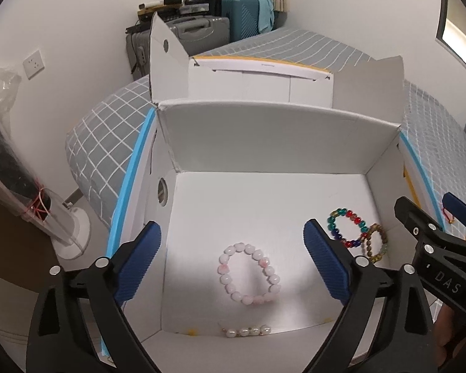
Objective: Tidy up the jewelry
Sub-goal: 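Withdraw both open tools from the box toward the bracelets on the bed, then grasp the red bead bracelet with the left tool while the right tool grasps the amber bead bracelet, then carry the red bracelet with the left tool while the right tool carries the amber bracelet into the box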
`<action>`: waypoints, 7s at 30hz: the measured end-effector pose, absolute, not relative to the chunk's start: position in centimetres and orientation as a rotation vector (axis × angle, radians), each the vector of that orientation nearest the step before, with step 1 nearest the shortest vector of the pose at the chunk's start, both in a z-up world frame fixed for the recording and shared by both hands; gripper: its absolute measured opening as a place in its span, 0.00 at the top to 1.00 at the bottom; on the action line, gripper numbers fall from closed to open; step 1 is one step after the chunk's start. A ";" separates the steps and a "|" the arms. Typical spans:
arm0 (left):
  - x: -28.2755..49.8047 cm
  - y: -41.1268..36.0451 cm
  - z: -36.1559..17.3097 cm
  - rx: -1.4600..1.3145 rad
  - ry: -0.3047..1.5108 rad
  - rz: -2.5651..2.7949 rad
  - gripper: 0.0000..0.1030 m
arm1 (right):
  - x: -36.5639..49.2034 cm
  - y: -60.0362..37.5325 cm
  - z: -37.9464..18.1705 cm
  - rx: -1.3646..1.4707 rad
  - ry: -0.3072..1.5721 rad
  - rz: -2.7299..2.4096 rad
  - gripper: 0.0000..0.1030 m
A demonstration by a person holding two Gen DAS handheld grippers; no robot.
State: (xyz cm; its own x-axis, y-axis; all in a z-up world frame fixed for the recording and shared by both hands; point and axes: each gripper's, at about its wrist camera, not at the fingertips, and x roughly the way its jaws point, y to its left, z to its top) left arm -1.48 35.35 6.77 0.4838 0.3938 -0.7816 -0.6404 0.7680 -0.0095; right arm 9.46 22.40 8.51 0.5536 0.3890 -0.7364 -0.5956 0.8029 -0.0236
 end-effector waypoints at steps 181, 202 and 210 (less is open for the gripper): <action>1.7 27.8 13.5 -0.182 0.876 0.496 0.87 | 13.7 11.8 14.6 -0.186 0.766 0.534 0.92; 1.0 35.1 6.8 -0.266 0.992 0.594 0.87 | 12.4 21.5 7.4 -0.303 0.915 0.631 0.92; 0.9 36.4 5.7 -0.287 1.018 0.604 0.86 | 12.5 22.3 5.0 -0.335 0.955 0.625 0.92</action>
